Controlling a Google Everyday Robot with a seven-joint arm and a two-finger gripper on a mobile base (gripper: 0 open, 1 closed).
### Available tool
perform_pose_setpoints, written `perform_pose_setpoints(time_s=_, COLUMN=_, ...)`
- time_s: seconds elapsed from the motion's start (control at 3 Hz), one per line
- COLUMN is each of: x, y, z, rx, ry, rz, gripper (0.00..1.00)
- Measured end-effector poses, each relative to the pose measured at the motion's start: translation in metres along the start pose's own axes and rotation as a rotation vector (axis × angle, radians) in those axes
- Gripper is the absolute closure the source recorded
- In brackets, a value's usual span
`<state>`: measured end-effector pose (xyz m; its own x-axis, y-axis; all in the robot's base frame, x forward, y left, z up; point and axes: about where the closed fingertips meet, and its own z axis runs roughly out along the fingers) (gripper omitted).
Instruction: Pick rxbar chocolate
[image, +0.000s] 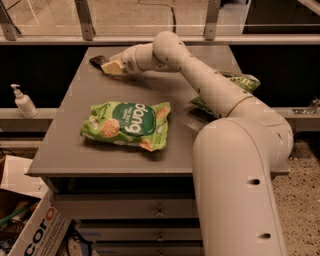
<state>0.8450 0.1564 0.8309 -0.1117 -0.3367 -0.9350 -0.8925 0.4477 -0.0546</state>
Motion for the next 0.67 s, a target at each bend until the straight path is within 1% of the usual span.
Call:
perform_pose_setpoints(time_s=0.33, x=-0.016, y=-0.003, z=-0.014, rx=0.021, ry=-0.038, rz=-0.025, gripper=1.0)
perform_pose_setpoints(time_s=0.67, x=-0.037, y=-0.004, z=-0.036, rx=0.049, ry=-0.087, rz=-0.056, gripper=1.0)
